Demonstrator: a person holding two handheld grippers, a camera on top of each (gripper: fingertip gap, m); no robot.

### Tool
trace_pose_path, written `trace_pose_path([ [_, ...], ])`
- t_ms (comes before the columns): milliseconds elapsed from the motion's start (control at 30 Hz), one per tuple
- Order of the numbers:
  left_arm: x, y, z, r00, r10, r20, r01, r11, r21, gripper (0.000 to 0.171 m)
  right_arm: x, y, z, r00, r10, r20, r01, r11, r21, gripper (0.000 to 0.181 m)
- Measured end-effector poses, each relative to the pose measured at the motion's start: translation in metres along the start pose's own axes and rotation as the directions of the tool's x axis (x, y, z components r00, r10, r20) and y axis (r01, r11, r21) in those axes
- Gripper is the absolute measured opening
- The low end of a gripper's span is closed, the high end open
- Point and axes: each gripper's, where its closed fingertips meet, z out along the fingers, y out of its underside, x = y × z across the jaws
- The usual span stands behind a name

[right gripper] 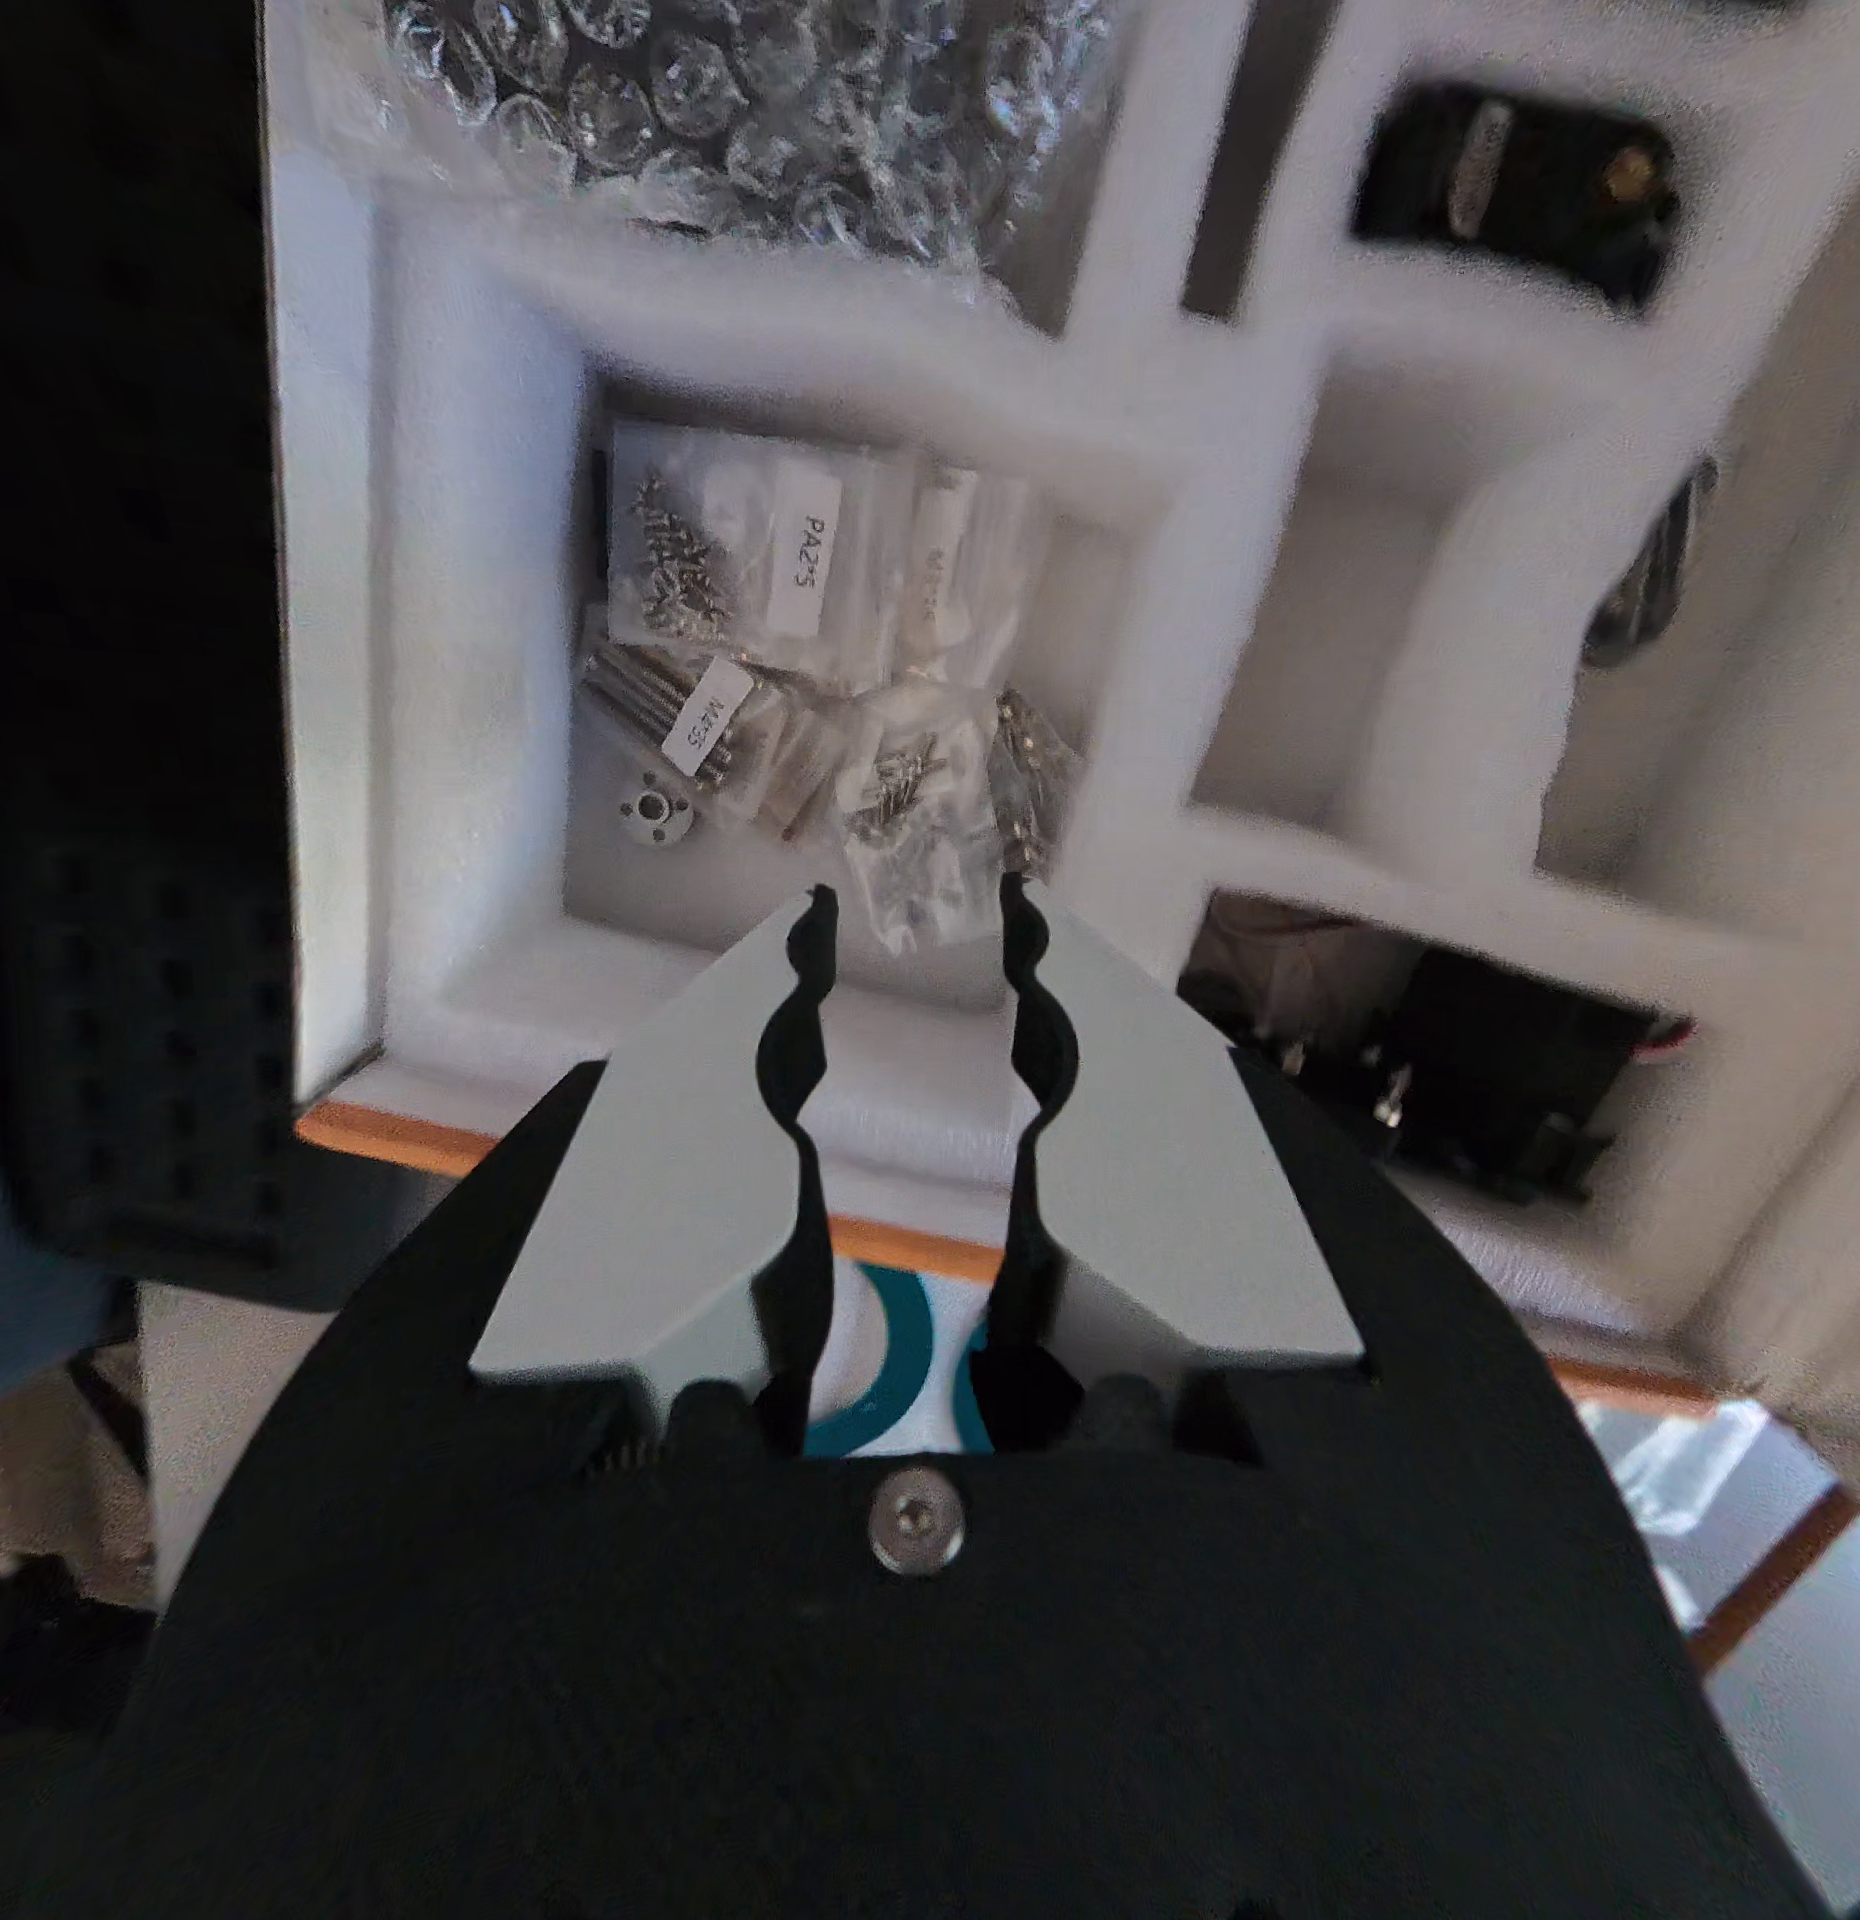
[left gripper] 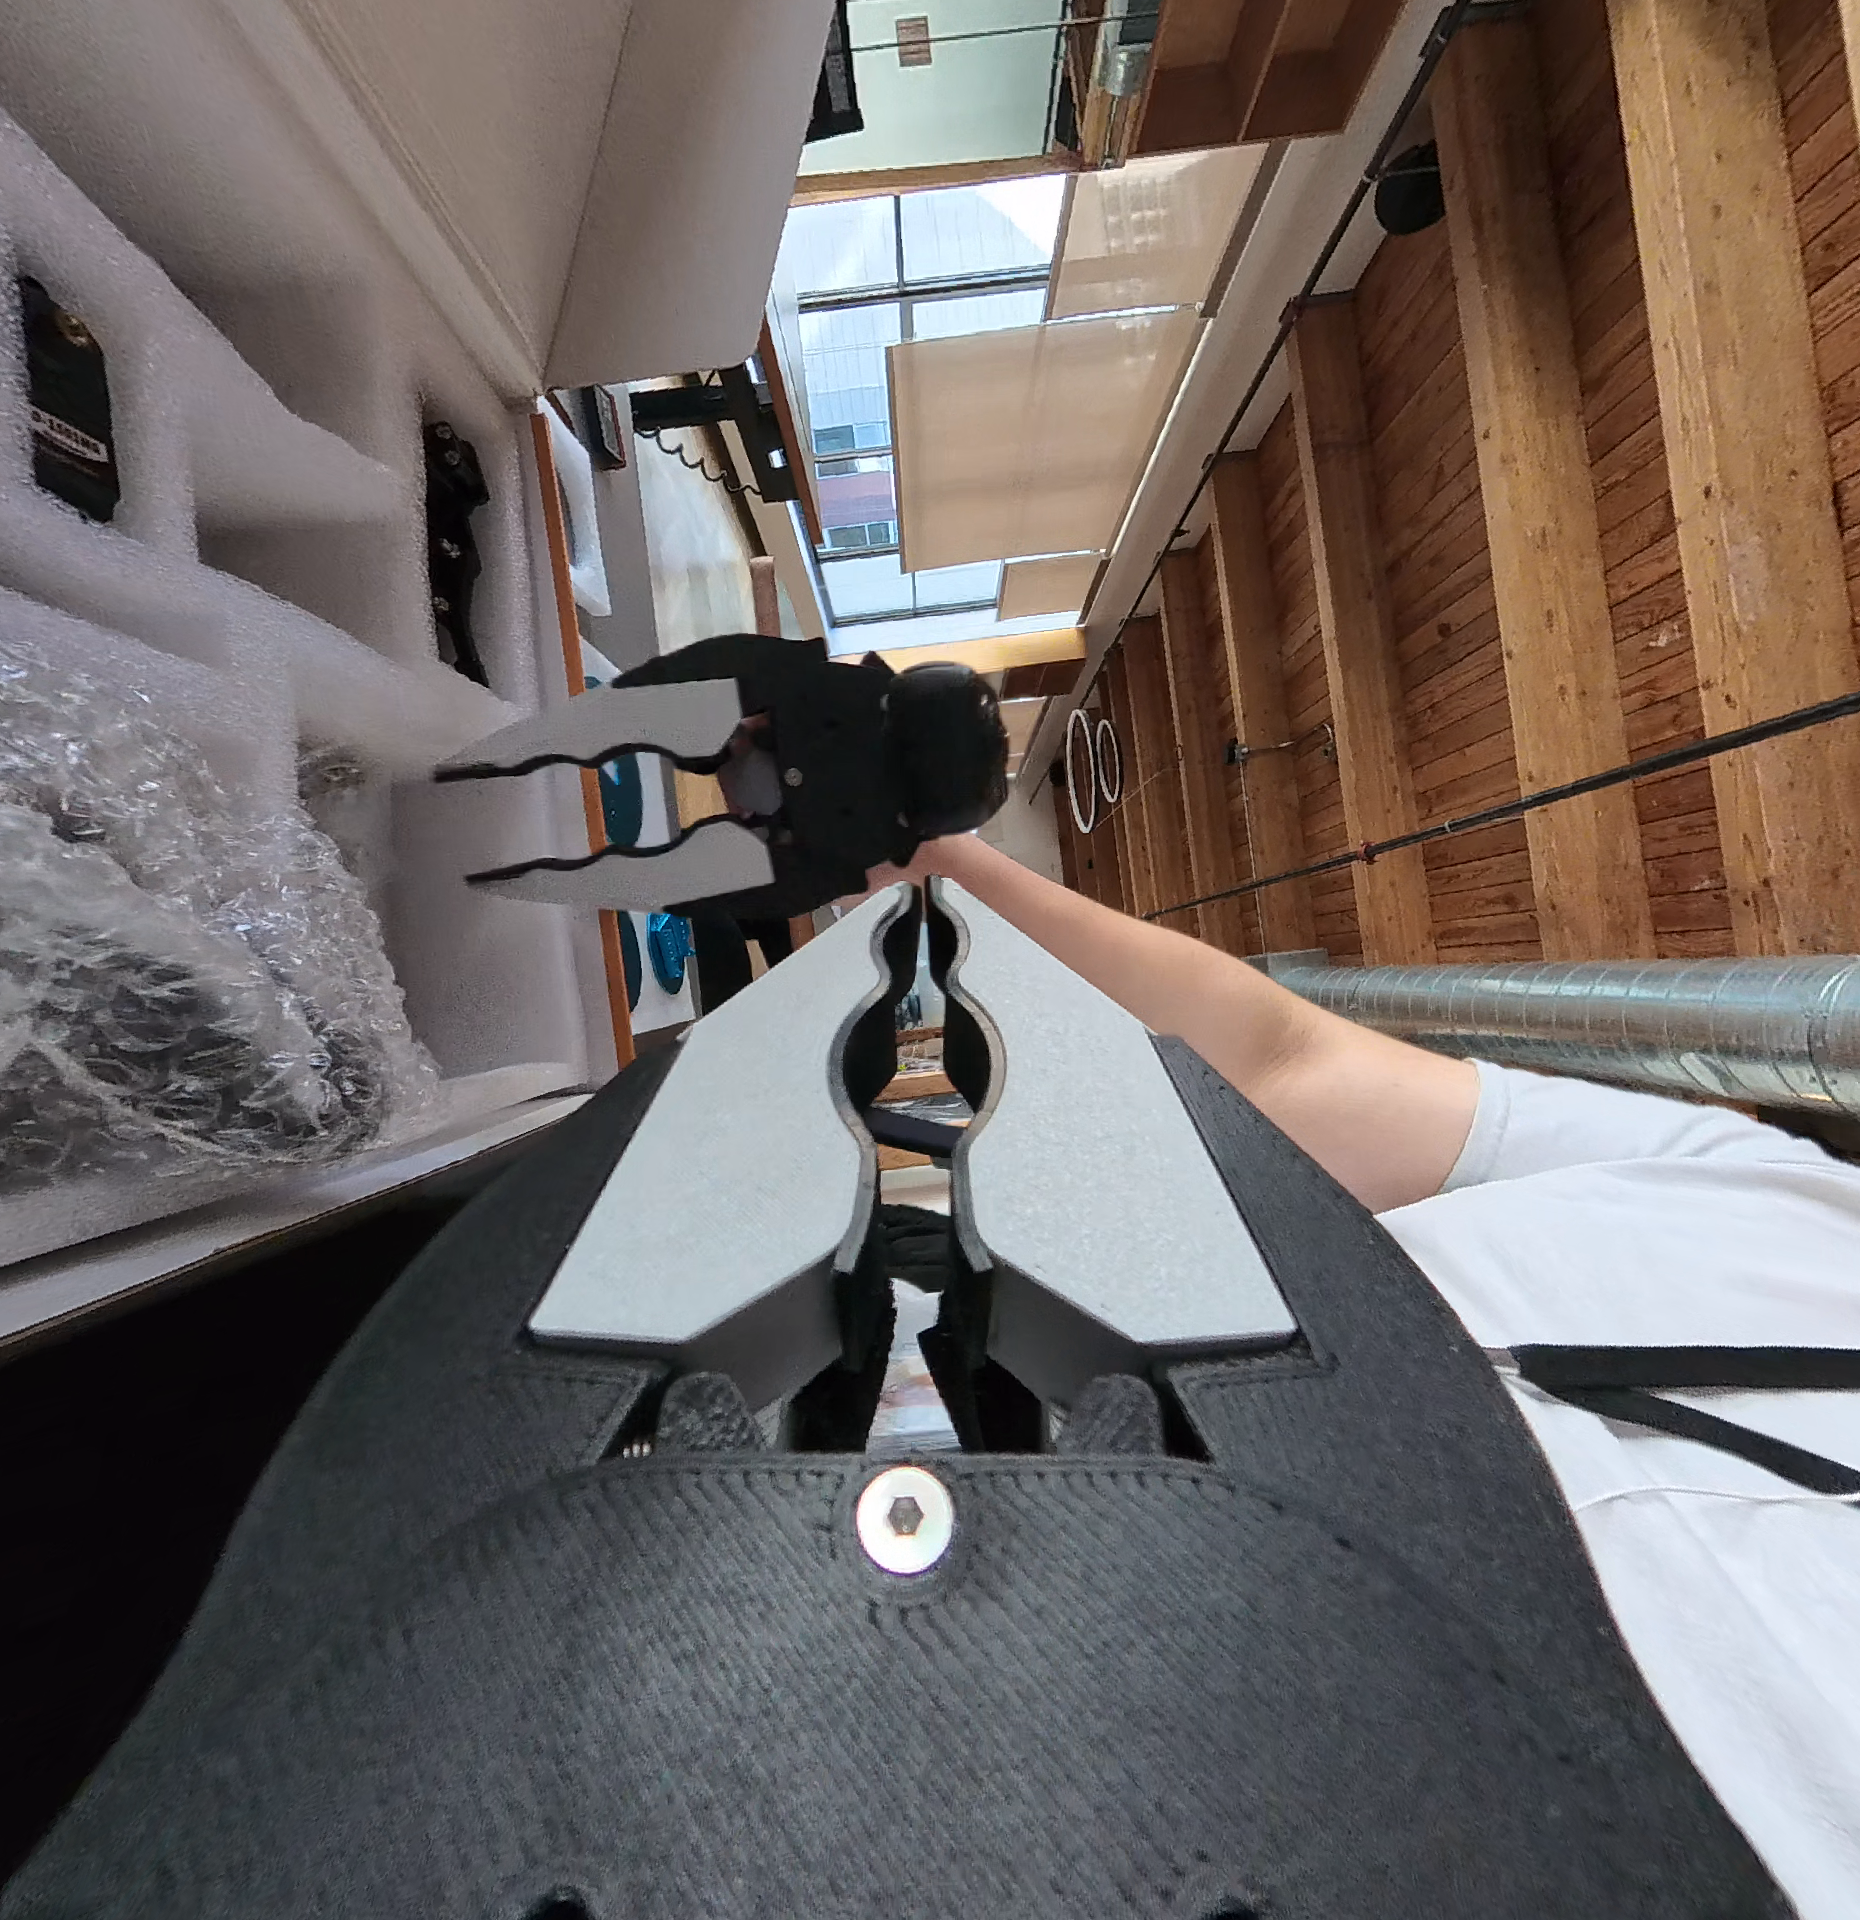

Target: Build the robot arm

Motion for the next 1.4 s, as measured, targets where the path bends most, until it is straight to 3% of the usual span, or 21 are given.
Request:
trace_pose_path([
  [233, 0.003, 0.004, -0.007, 1.0, -0.014, -0.026, 0.014, 1.0, 0.024, 0.0, 0.0, -0.01, 0.03, 0.997, -0.002, 0.073, 0.01, 0.993, -0.118, 0.027],
  [400, 0.003, 0.005, -0.014, 0.999, -0.02, -0.036, 0.022, 0.999, 0.045, 0.0, 0.004, -0.006, 0.04, 0.994, -0.109, 0.003, 0.107, 0.971, -0.213, 0.023],
  [633, 0.002, 0.005, -0.014, 0.998, -0.031, -0.052, 0.034, 0.998, 0.053, 0.0, 0.004, -0.003, 0.047, 0.992, -0.125, -0.024, 0.115, 0.958, -0.261, 0.024],
  [767, 0.003, 0.003, -0.013, 0.996, -0.043, -0.073, 0.048, 0.997, 0.064, 0.0, 0.007, -0.001, 0.046, 0.993, -0.11, -0.03, 0.097, 0.956, -0.278, 0.01],
  [867, 0.003, 0.003, -0.013, 0.996, -0.045, -0.072, 0.049, 0.997, 0.062, 0.0, 0.002, 0.005, 0.047, 1.0, -0.015, 0.019, 0.02, 0.961, -0.276, 0.0],
  [1167, 0.004, 0.001, -0.016, 0.997, -0.042, -0.064, 0.046, 0.997, 0.065, 0.0, -0.004, 0.008, 0.021, 0.963, 0.244, 0.118, -0.227, 0.964, -0.14, 0.0],
  [1400, -0.003, 0.01, -0.006, 0.999, -0.031, -0.022, 0.031, 0.999, 0.009, 0.0, 0.004, -0.014, -0.027, 0.889, 0.415, 0.192, -0.44, 0.891, 0.114, 0.0],
])
